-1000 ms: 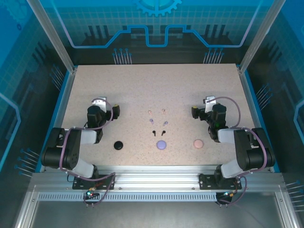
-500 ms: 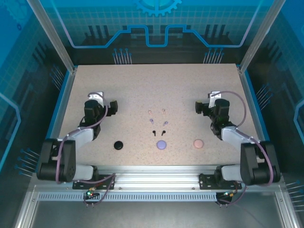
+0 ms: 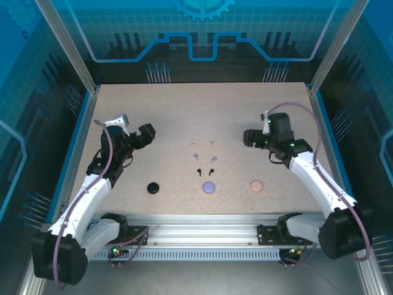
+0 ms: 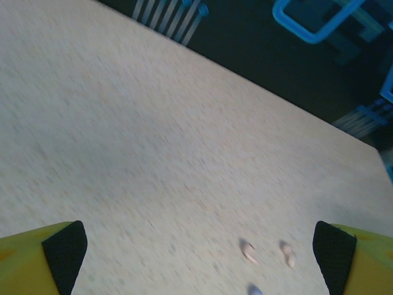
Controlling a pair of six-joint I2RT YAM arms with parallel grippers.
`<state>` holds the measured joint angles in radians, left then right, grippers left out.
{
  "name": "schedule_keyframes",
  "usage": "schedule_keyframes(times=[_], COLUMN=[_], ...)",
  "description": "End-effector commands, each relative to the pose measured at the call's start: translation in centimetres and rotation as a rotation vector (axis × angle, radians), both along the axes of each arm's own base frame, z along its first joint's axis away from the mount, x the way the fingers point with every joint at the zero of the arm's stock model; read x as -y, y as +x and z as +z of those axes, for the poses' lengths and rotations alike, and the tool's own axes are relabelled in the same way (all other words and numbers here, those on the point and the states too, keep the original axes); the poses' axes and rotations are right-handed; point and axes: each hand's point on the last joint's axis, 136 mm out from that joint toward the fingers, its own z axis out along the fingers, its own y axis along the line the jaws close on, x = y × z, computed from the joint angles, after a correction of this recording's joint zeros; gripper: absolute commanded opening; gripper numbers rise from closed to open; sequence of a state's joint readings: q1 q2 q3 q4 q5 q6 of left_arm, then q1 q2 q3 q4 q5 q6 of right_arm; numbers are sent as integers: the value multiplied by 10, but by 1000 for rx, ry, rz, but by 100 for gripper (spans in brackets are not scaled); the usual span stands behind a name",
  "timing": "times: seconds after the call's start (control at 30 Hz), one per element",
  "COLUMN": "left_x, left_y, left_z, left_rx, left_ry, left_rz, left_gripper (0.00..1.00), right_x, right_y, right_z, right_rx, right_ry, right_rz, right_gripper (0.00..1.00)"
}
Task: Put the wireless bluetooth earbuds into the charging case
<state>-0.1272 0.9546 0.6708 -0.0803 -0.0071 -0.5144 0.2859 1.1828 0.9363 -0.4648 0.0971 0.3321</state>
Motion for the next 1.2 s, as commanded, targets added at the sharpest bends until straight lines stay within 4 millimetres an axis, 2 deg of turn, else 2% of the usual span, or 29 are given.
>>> schedule_keyframes(times=[0.0,0.07,0.17,0.27,0.43,0.77,0.93,1.17], left_x=[28,37,45,50,51,52,51,52], left_y=[-23,-29,-34,-38,-37,-32,-33,-33], left_z=[-15,-17,-18,-15,-9,-6,-3,-1], left_rx=[-134,-159,-193,-223,-262,-250,-244,-238], left_ry=[-153,-166,-166,-144,-89,-54,-39,-36], left_rz=[-53,-74,-97,-124,-155,-177,-181,-188], left_gripper=[99,99,99,99,99,99,99,99], right_x=[-37,-64,-93,-112,-132,-164,-173,-175], right_y=[-53,-75,-103,-125,-143,-145,-142,-136], right_z=[-11,-20,-36,-57,-94,-141,-152,-159], right_rx=[-169,-226,-298,-356,-448,-534,-544,-554], right_ry=[-30,-54,-91,-127,-152,-317,-381,-420], right_rz=[164,265,362,432,476,549,569,557], right_gripper=[87,86,85,85,85,86,85,82])
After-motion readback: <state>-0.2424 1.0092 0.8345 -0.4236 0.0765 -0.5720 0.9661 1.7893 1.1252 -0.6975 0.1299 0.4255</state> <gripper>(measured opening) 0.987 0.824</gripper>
